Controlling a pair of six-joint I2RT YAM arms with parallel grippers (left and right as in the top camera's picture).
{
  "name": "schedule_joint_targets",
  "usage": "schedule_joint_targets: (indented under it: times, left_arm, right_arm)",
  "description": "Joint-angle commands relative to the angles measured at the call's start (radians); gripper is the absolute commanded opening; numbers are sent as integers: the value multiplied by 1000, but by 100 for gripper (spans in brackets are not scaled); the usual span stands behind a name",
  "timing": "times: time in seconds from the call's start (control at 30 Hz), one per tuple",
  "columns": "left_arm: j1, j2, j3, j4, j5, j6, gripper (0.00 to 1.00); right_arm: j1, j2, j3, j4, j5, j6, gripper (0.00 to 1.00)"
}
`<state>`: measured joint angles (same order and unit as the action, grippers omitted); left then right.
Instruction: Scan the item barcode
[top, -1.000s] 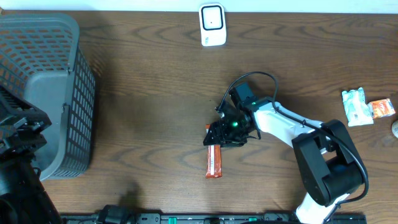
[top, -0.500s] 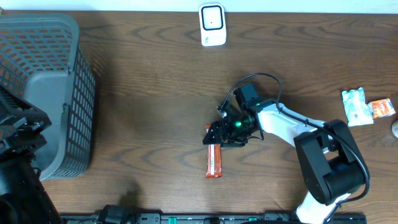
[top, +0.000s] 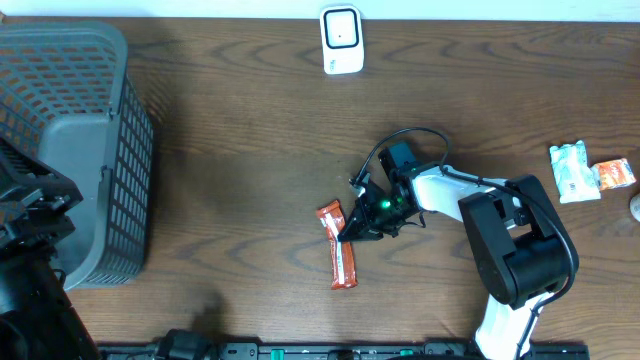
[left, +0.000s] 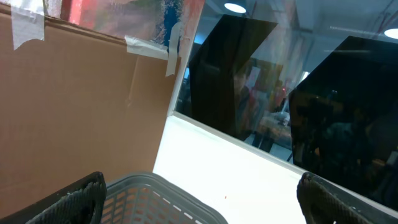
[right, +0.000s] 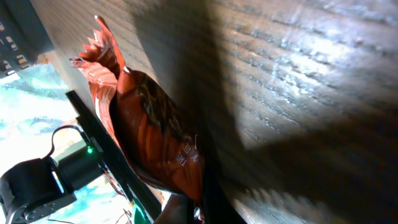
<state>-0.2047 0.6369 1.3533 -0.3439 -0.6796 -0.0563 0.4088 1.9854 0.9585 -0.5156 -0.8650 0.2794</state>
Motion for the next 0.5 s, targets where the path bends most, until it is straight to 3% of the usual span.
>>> schedule_joint_targets:
  times: [0.0,0.3,0.47]
  left_arm:
    - [3,-1,-7,1,-1,-10,98]
    - [3,-1,-7,0,-1,-10,98]
    - [3,0,-8,0,-2,-10,98]
  right_arm:
    - [-16,55,-40,-30,280,-19,1]
    - [-132,-216,-35,26,-185,-18,2]
    - [-159,-372,-35,42,-256,66,2]
